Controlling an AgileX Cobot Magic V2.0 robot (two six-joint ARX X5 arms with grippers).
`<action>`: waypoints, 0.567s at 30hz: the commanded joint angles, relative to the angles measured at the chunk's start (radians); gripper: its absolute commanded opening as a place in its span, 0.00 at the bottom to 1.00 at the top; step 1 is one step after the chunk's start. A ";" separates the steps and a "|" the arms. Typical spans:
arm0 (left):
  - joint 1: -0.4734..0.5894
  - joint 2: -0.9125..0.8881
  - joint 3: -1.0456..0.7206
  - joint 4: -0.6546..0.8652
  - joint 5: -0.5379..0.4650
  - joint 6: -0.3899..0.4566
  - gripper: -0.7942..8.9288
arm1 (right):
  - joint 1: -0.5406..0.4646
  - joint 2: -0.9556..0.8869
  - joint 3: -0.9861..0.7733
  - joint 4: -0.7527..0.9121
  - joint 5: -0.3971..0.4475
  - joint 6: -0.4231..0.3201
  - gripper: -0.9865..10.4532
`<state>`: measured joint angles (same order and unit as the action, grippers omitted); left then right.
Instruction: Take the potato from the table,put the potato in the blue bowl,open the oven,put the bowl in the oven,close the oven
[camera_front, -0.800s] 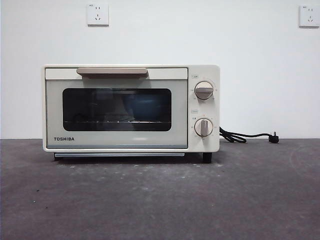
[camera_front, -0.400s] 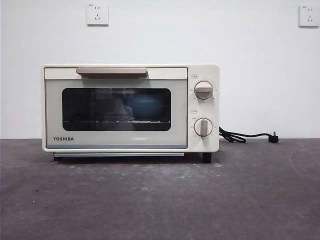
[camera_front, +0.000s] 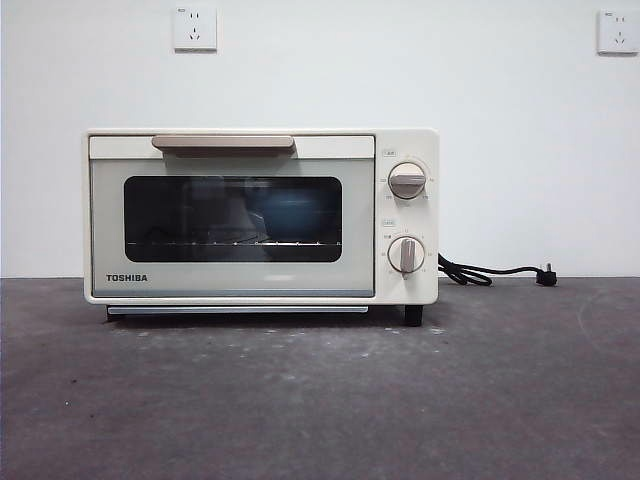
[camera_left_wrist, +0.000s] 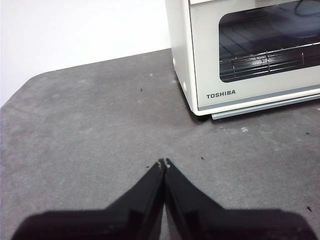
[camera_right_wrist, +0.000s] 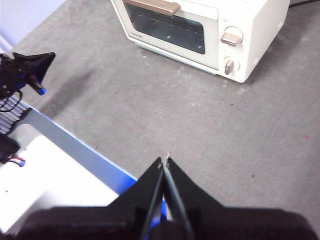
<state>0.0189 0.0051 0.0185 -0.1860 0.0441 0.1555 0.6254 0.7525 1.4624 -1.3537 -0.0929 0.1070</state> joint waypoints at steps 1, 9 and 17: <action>0.002 -0.001 -0.011 -0.001 0.008 -0.009 0.08 | -0.075 -0.030 -0.006 0.023 0.024 -0.034 0.09; 0.002 -0.001 -0.011 -0.001 0.008 -0.009 0.08 | -0.410 -0.233 -0.314 0.395 -0.145 -0.087 0.09; 0.002 -0.001 -0.011 -0.001 0.008 -0.009 0.08 | -0.554 -0.460 -0.817 0.890 -0.219 -0.139 0.09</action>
<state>0.0189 0.0051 0.0185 -0.1860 0.0441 0.1551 0.0761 0.3084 0.7086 -0.5243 -0.3012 -0.0193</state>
